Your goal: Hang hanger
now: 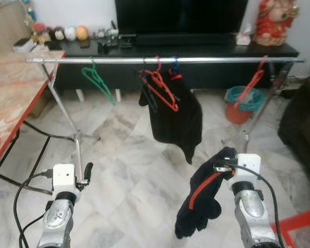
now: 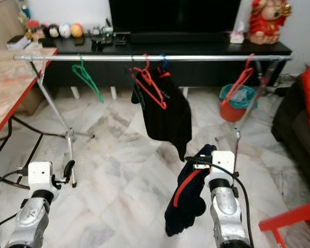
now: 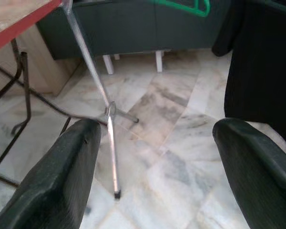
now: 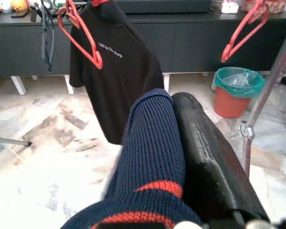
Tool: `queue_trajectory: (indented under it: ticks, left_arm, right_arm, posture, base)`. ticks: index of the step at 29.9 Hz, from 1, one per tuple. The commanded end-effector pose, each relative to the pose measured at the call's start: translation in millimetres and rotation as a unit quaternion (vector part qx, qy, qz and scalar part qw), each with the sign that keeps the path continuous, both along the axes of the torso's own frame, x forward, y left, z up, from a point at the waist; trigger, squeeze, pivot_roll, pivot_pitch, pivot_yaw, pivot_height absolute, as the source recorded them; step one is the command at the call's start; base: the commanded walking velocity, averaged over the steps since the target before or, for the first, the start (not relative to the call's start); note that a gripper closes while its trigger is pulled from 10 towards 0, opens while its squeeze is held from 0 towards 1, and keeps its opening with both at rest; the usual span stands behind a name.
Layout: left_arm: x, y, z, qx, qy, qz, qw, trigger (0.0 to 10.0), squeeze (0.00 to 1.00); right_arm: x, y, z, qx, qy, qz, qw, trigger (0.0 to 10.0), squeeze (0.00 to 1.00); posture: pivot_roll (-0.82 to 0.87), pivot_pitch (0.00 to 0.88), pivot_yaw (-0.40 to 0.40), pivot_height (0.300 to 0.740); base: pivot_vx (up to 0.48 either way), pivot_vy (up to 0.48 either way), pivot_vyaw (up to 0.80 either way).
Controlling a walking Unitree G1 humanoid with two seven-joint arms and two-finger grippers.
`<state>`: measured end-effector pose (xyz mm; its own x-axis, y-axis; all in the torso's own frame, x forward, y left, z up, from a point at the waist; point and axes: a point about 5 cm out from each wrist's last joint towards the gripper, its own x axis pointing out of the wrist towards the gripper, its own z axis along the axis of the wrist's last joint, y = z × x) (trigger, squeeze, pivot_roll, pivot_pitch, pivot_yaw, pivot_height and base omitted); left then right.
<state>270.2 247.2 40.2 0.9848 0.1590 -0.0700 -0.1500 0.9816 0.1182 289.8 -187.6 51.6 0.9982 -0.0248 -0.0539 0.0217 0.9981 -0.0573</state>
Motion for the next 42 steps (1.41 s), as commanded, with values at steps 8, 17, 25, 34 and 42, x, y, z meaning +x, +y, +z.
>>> queue_trajectory:
  ticks: [8,17,25,34,42]
  left_arm:
    - [3.8,-9.8,3.9,-0.009,-0.008,-0.012,1.000,10.0,0.00]
    - [5.9,-12.0,7.0,-0.008,-0.014,-0.017,1.000,10.0,0.00]
    - [8.6,-13.7,12.8,-0.007,-0.024,-0.017,1.000,10.0,0.00]
    - [10.5,-19.0,16.1,-0.010,-0.029,-0.022,0.999,10.0,0.00]
    - [10.7,-19.7,16.8,-0.011,-0.030,-0.021,0.999,10.0,0.00]
  right_arm:
    - [2.8,-12.0,10.4,-0.008,-0.017,-0.012,1.000,10.0,0.00]
    - [2.1,-9.4,9.3,-0.005,-0.015,-0.010,1.000,10.0,0.00]
    - [2.9,-10.7,9.9,-0.007,-0.014,-0.011,1.000,10.0,0.00]
    - [2.3,-12.4,8.8,-0.013,-0.011,-0.015,1.000,10.0,0.00]
    - [-12.7,-36.9,-28.1,-0.029,0.103,-0.071,0.992,10.0,0.00]
  posture:
    - [0.04,0.000,-0.010,0.740]
    - [0.04,0.000,-0.009,0.740]
    - [0.05,0.000,-0.008,0.740]
    - [0.04,0.000,-0.001,0.740]
    - [0.04,0.003,-0.003,0.740]
  base:
    - [0.311,0.000,0.00]
    - [0.312,0.000,0.00]
    - [0.322,0.000,0.00]
    - [0.330,0.000,0.00]
    - [0.333,0.000,0.00]
